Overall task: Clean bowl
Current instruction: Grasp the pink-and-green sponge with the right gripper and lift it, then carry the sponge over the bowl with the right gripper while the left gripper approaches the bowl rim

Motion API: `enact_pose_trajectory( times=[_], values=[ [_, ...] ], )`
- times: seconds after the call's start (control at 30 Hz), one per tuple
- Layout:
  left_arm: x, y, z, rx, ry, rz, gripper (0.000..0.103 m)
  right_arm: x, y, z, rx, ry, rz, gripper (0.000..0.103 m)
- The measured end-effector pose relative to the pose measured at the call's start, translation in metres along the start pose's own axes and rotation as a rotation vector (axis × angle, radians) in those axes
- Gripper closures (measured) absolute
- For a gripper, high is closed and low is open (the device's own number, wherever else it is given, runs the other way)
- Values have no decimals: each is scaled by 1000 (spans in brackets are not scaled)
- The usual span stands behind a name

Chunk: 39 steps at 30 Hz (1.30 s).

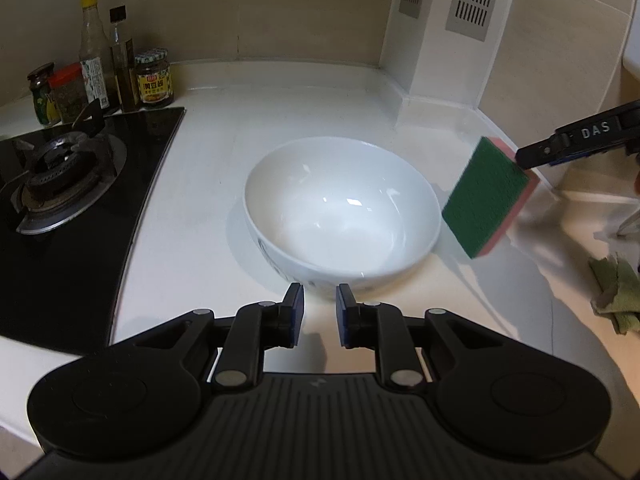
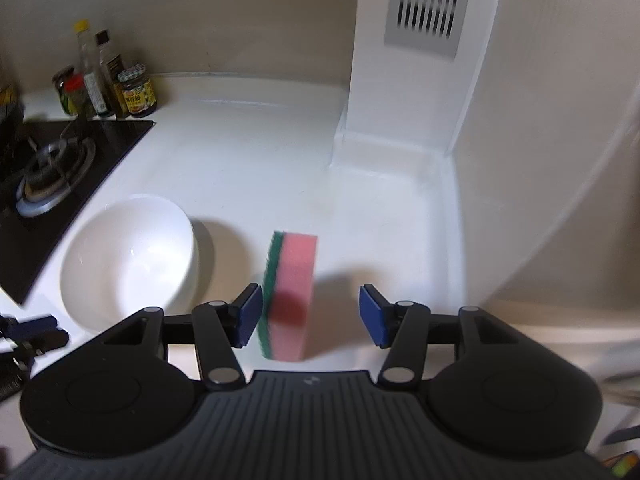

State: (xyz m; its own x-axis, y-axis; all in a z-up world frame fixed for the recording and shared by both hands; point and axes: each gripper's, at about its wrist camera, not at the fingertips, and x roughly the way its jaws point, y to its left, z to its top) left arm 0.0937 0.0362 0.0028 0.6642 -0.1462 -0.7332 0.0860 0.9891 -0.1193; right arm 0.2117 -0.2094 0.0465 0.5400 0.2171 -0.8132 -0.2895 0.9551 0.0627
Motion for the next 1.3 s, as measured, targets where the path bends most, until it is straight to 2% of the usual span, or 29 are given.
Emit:
enact_pose_trajectory(
  times=[0.2, 0.37, 0.47, 0.57, 0.77, 0.83, 0.9, 0.93, 1.07, 1.17, 1.23, 1.3],
  values=[
    [-3, 15, 19, -32, -11, 6, 82, 26, 1, 14, -4, 66, 32, 54],
    [-14, 19, 29, -20, -28, 12, 82, 13, 8, 24, -125, 81, 33, 54],
    [-16, 21, 31, -32, -38, 13, 82, 5, 0, 36, -96, 102, 58, 54],
    [-17, 22, 32, -36, -42, 15, 82, 5, 0, 42, -128, 114, 53, 54],
    [-18, 25, 32, -40, -43, 18, 82, 35, -13, 36, 7, 204, 126, 54],
    [-17, 26, 31, -41, -37, 22, 82, 47, -14, 31, 32, 223, 121, 54],
    [-16, 29, 30, -48, -29, 28, 82, 54, -14, 27, 33, 233, 130, 64],
    [-16, 32, 29, -55, -25, 31, 82, 54, -15, 26, 22, 225, 133, 75],
    [-14, 44, 27, -93, -9, 54, 82, 19, -1, 35, -85, 104, 139, 76],
    [-11, 53, 34, -131, 8, 30, 82, -20, 23, 52, -142, 23, 273, 76],
    [-9, 58, 41, -159, 17, 1, 82, -28, 44, 60, -185, 12, 359, 76],
    [-6, 58, 49, -169, 34, -19, 82, -21, 66, 63, -237, 30, 407, 75]
  ],
)
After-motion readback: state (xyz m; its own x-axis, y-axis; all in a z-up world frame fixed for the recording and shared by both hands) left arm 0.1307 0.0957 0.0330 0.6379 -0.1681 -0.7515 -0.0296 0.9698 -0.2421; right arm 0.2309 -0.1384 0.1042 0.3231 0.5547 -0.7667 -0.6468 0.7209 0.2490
